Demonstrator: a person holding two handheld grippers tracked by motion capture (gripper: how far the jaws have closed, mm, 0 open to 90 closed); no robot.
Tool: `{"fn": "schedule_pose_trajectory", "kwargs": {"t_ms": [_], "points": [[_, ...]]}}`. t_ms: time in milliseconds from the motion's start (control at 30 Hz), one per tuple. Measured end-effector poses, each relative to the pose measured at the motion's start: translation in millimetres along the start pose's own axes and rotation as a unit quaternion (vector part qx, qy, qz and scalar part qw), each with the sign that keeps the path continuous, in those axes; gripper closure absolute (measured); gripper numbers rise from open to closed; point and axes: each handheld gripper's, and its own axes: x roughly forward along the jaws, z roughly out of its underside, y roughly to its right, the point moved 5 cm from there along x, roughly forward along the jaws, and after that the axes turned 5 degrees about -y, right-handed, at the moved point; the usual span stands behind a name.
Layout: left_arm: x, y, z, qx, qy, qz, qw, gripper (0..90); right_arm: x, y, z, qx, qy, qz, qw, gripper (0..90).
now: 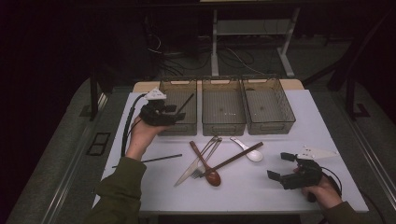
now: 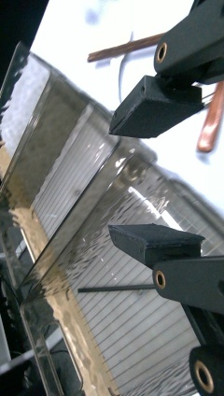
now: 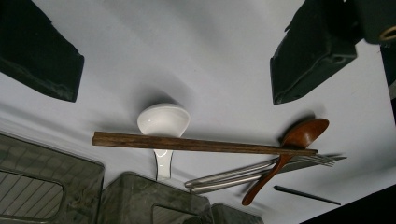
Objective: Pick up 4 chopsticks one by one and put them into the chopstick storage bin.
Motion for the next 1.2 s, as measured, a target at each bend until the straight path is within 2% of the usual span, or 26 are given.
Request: {"fn": "schedule_pose_trajectory", "kwargs": {"t_ms": [200, 367, 633, 700, 800, 933, 1033, 1167, 1200], "points": [[-10.5, 12.5, 21.6, 0.025, -0.012, -0.006, 0.9996, 43.5, 0.4, -0.5, 0.4, 0.0, -0.002, 0.0, 1.0, 2.6], [-13.8, 21.6, 43.2, 0.048, -0.037, -0.01, 0.9981, 45.3, 0.4, -0.7, 0.5, 0.001, -0.002, 0.0, 1.0, 2.6], [-20.8, 30.9, 77.7, 0.057, -0.053, 0.0, 0.9969, 57.3, 0.3, -1.0, 0.6, 0.0, -0.003, -0.001, 1.0, 2.6], [-23.3, 31.3, 85.9, 0.062, -0.058, 0.0, 0.9964, 60.2, 0.1, -1.0, 0.6, -0.001, -0.002, -0.001, 1.0, 2.6], [-26.3, 29.4, 98.3, 0.058, -0.064, -0.002, 0.9962, 64.3, 0.5, -1.1, 0.6, 0.0, -0.001, -0.001, 1.0, 2.6], [-27.9, 22.4, 114.3, 0.059, -0.085, -0.009, 0.9946, 66.3, 0.4, -1.2, 0.5, 0.0, -0.001, -0.001, 1.0, 2.6], [-26.2, 16.6, 123.3, 0.051, -0.094, -0.008, 0.9942, 67.7, 0.5, -1.0, 0.6, 0.001, -0.002, -0.002, 1.0, 2.6], [-22.2, 12.8, 130.4, 0.047, -0.103, 0.003, 0.9936, 69.4, 0.5, -1.2, 0.6, 0.0, -0.002, -0.002, 1.0, 2.6], [-21.8, 11.5, 131.8, 0.051, -0.108, 0.005, 0.9928, 69.5, 0.5, -1.1, 0.7, 0.0, -0.002, -0.001, 1.0, 2.6]]}}
